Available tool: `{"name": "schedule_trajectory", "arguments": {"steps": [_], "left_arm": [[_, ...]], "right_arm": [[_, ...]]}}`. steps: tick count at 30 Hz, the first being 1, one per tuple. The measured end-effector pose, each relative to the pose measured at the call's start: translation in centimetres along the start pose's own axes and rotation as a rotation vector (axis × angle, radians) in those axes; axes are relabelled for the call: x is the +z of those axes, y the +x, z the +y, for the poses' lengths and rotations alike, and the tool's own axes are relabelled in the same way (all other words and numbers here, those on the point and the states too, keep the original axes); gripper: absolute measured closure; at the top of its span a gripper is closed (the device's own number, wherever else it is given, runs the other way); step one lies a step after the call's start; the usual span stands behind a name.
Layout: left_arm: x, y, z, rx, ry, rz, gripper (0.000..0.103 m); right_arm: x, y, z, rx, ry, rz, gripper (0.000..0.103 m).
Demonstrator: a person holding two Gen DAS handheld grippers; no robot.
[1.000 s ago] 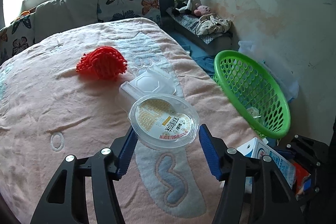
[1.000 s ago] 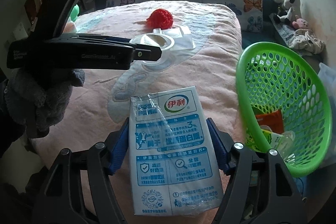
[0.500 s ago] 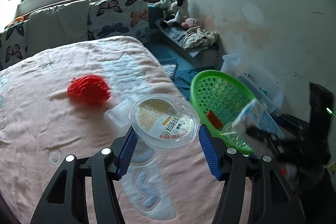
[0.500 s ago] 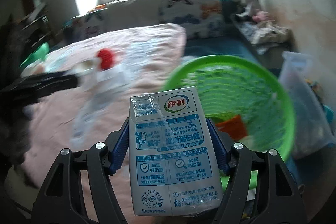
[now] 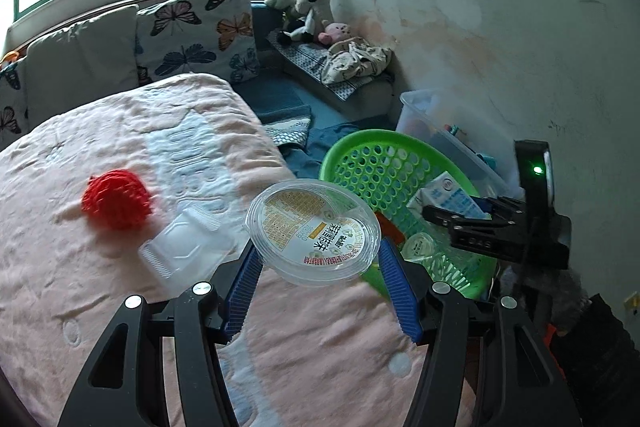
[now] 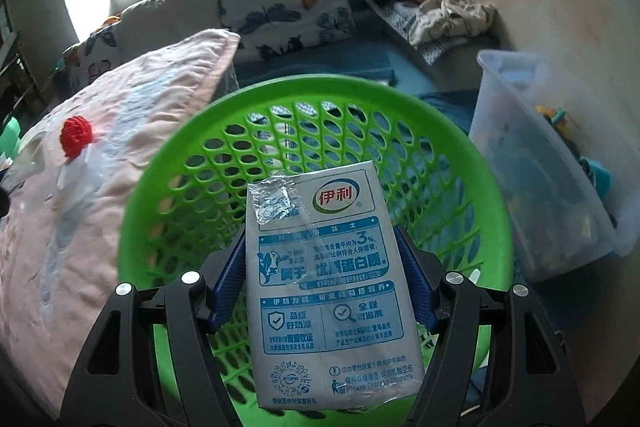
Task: Collect trash
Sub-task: 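Carry the carton over the green basket and open the right gripper while the left gripper carries the cup, then open the left gripper over the green basket to drop the yogurt cup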
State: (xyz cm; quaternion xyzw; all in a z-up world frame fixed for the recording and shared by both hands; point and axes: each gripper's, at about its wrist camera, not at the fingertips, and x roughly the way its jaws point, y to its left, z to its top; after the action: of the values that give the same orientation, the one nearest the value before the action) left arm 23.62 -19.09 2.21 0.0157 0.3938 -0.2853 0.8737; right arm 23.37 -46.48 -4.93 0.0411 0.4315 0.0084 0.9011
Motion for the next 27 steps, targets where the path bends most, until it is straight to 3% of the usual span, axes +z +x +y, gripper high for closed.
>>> {"name": "schedule_trajectory", "arguments": {"steps": [5, 18, 27], "left_arm": [[0.6, 1.4, -1.3, -0.009, 0.025, 0.019, 0.045], [1.3, 6.1, -4.7, -0.045, 0.060, 0.093, 0.045], [1.1, 8.1, -6.3, -0.064, 0.062, 0.133, 0.045]], "right_arm": [[0.1, 0.3, -0.6, 0.007, 0.018, -0.010, 0.023], [-2.0, -4.9, -0.9, -0.031, -0.009, -0.113, 0.023], [-3.5, -7.3, -1.6, 0.005, 0.045, -0.152, 0.023]]}}
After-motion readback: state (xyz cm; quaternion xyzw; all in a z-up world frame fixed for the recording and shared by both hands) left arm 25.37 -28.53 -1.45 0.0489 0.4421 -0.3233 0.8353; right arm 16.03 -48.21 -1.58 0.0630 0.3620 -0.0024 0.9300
